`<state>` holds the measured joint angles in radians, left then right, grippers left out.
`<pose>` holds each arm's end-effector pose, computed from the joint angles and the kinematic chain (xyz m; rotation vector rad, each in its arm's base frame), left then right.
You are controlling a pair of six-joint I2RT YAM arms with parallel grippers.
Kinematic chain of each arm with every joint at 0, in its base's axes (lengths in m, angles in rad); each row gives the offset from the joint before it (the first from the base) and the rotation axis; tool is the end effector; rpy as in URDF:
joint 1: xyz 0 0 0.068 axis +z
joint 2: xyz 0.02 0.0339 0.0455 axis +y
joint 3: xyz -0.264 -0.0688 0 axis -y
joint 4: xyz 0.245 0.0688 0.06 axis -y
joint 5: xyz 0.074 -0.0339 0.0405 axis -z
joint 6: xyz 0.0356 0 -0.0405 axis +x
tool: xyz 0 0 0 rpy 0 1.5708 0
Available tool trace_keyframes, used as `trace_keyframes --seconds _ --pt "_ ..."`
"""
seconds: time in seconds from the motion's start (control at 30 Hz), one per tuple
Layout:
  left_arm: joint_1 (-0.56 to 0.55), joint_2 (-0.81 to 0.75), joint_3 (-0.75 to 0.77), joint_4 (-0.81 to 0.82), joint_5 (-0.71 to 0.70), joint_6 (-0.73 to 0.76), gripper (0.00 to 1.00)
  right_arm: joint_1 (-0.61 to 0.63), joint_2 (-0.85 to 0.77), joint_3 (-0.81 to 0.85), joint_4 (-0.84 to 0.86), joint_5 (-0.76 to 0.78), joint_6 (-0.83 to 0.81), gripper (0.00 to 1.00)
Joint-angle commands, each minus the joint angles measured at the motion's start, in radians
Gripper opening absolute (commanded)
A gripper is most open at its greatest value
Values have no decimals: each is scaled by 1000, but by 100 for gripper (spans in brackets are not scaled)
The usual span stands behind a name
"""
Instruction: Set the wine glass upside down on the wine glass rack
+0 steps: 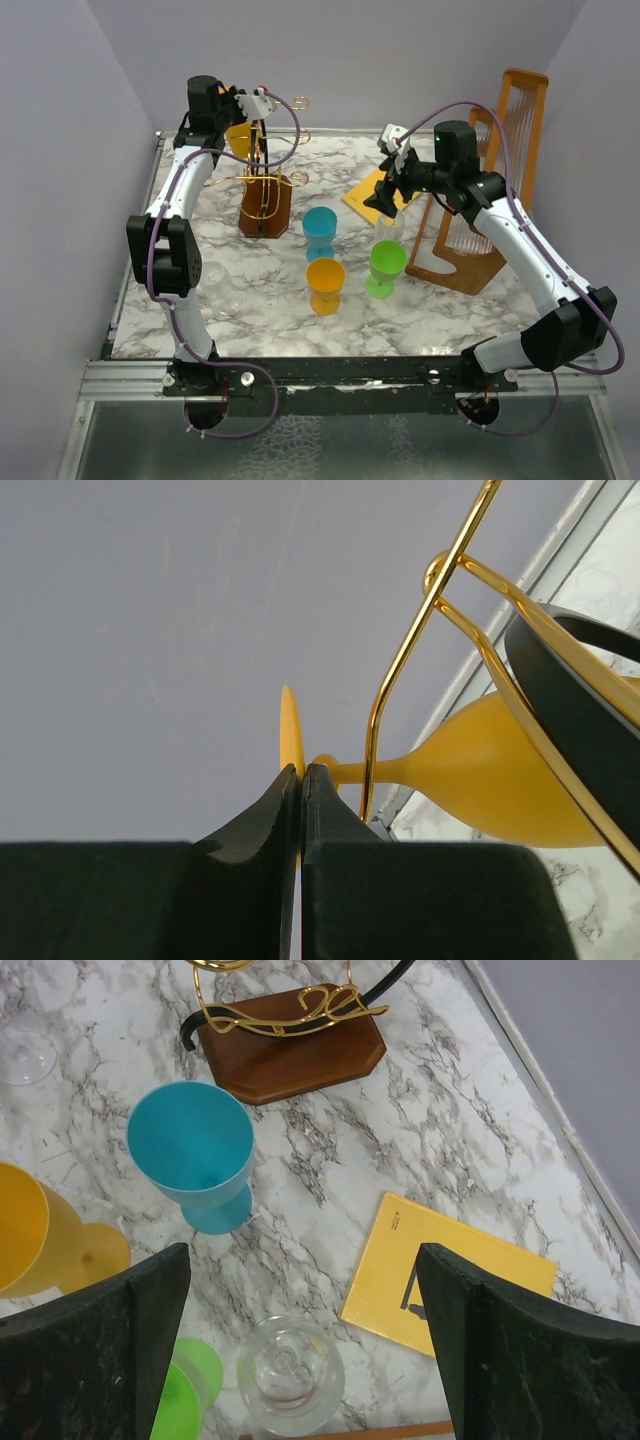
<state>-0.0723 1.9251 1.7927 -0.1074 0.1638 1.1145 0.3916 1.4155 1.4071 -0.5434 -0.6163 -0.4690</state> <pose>0.4667 -0.0396 0.3623 1.1293 1.4619 0.5891 0.2809 0.1383 0.3782 -1.1774 1.6980 0.6030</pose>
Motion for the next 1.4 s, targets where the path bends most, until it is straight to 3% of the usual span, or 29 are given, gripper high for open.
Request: trace_keyframes --seconds 0.0,0.73,1.37 --pt "-1 -50 1 -21 -23 -9 0 5 -28 -8 38 -16 -10 94" --pt "29 -44 19 -44 -108 -47 0 6 -25 -21 41 -14 -16 95" --pt "32 36 126 -73 -151 -65 0 6 -21 -23 40 -12 -19 95"
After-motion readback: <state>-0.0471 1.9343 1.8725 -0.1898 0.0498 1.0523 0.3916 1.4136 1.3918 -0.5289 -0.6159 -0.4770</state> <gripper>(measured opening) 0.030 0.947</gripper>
